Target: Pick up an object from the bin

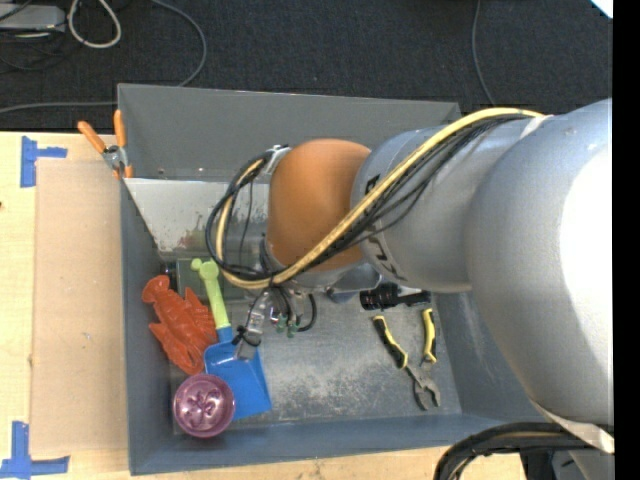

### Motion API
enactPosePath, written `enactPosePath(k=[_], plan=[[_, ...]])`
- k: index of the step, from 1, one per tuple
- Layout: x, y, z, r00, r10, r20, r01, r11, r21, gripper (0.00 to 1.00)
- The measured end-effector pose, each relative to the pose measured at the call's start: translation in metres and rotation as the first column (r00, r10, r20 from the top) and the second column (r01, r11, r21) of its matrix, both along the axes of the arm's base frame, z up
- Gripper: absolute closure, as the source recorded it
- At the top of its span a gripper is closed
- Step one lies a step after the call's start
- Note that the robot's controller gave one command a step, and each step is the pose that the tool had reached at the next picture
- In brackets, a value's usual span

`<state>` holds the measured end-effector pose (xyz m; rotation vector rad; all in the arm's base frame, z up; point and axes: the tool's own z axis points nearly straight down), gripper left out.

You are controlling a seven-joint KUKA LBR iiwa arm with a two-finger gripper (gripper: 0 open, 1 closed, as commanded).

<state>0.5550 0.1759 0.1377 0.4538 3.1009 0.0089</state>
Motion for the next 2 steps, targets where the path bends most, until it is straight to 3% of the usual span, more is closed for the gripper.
enactPosePath(k=[1,2], plan=[[-0.003,-0.010,-0.071,0.966,0.256,-0.024,-0.256,0.967,-0.003,0.00],[-0.021,0.006,-0.069,1.000,-0.023,-0.004,0.023,1.000,0.000,0.00]])
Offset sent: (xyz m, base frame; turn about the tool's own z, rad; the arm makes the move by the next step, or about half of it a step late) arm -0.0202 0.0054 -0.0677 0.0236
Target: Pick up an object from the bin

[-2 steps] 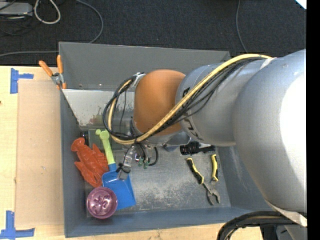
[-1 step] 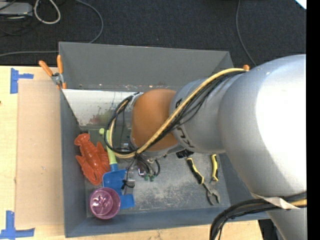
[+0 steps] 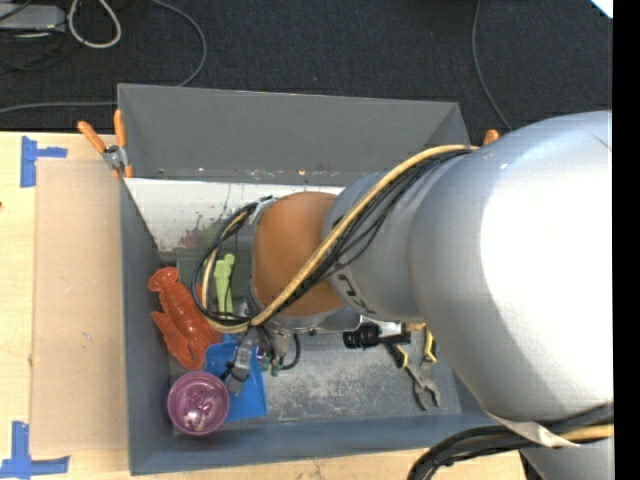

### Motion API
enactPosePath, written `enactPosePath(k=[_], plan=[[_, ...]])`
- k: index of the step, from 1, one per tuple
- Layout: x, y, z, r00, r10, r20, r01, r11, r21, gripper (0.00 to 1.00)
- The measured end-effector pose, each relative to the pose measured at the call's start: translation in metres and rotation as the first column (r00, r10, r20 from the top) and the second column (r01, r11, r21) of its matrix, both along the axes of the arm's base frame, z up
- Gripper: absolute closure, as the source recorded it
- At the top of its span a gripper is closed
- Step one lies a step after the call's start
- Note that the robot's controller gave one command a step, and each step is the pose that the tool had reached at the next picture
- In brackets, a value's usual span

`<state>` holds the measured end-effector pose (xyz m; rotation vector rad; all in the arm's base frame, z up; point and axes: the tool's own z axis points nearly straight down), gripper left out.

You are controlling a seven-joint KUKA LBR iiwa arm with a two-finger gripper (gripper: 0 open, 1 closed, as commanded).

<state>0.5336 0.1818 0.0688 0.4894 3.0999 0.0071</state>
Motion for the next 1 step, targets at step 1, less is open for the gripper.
enactPosePath(k=[1], plan=[[0.0024,0.0322,0.0029,0.756,0.655,-0.009,-0.655,0.756,-0.005,1.00]])
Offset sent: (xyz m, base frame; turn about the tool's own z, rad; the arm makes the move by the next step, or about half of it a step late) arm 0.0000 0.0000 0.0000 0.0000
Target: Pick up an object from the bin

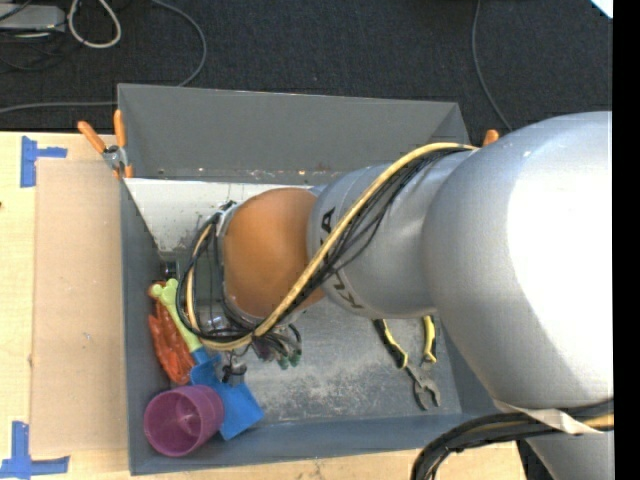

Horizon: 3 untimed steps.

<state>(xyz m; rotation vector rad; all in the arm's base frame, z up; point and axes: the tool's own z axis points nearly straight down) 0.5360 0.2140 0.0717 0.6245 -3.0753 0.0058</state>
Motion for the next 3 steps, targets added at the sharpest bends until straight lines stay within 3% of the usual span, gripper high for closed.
enactPosePath(k=[1,2,3], plan=[[0.000,0.000,0.000,1.000,-0.003,0.000,0.003,1.000,0.001,1.00],[-0.004,-0.001,0.015,1.000,-0.004,-0.012,0.004,1.000,-0.003,1.00],[-0.002,0.000,0.050,1.000,-0.005,-0.006,0.005,1.000,0.000,1.00]])
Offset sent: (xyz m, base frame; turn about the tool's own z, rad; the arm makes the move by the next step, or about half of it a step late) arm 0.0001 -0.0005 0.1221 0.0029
